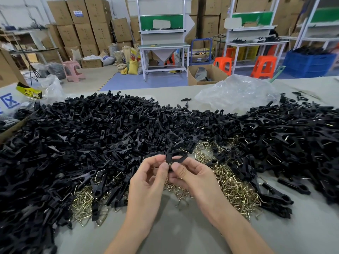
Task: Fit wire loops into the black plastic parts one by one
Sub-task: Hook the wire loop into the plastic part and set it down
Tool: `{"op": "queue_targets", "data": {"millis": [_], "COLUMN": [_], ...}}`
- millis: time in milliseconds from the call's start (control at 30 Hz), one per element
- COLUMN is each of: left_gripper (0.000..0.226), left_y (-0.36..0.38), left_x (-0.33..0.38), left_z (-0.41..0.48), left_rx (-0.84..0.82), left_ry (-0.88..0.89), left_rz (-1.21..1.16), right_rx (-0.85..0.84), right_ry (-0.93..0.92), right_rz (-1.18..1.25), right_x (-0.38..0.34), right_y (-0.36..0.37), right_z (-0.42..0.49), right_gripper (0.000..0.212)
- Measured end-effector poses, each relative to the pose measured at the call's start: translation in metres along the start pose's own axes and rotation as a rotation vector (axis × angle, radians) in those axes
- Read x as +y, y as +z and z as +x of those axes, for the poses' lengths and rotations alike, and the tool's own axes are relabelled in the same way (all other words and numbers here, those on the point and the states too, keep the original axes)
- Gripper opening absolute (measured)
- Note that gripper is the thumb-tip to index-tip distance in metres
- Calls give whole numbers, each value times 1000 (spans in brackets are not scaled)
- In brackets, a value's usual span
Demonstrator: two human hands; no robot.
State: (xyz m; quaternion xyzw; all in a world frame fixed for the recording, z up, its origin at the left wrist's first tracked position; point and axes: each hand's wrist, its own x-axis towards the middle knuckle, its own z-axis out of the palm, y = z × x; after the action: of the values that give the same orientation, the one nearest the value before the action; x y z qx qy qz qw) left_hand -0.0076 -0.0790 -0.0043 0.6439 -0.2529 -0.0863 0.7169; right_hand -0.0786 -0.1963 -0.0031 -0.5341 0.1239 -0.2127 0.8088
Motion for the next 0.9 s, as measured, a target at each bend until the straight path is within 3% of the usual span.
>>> {"op": "queue_targets", "data": {"millis": [267,467,633,900], "left_gripper": [19,32,26,33], "left_y": [-5,-9,-12,-14], "left_x": [-1,-1,-1,-4], "left_z": [1,6,8,11], "left_rx": [-77,-60,-156,-170], "left_ry": [-48,-17,-23,-93], "left_rz": [-29,88,186,-18], "right_rx": [17,-6,-28,-78], "right_ry": [12,33,53,57], "right_rz": [-12,-54,-53,-61], "right_x": [0,3,5,3], "right_y": [-4,-4,-7,-7], "right_z": [1,3,4,3], "right_gripper": [21,15,16,18]}}
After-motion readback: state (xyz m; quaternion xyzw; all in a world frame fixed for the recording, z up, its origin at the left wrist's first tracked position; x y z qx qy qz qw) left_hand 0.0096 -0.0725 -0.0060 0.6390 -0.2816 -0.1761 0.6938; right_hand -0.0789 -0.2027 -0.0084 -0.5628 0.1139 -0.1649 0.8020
